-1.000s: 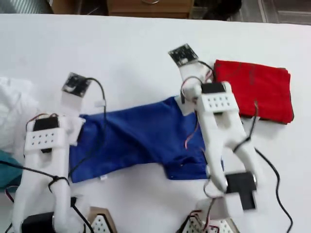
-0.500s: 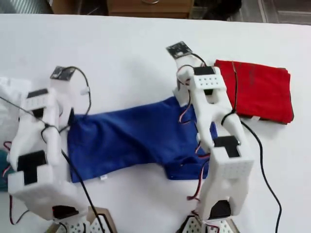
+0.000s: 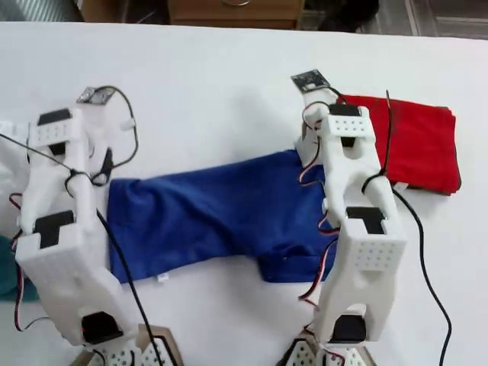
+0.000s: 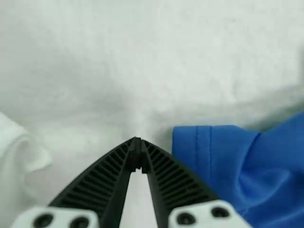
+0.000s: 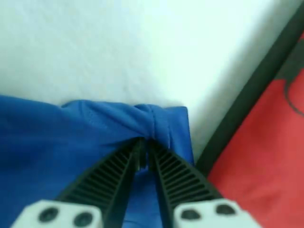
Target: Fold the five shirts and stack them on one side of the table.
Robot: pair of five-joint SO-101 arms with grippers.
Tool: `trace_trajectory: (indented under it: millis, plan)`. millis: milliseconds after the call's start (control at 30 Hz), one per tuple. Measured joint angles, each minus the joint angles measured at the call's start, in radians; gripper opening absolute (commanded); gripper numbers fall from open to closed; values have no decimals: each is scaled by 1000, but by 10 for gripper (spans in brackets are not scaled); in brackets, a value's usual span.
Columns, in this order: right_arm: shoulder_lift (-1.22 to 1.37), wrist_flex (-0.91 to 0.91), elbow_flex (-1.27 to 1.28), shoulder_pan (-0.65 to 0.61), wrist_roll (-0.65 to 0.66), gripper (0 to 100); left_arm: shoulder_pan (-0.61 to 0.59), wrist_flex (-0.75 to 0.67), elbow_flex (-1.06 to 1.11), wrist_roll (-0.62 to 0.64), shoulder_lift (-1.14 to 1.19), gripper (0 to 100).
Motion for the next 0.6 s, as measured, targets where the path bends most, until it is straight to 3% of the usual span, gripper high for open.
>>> trace_trajectory:
  millis: [333,500,600]
  plan:
    - [-218,107,0,-32,0,21,-20,241,-163,2,0,26]
    - [-258,138,0,-61,0,21,57,249,-69,61,-20,26]
    - [-258,146,0,-71,0,21,78,173,35,89,-112,25]
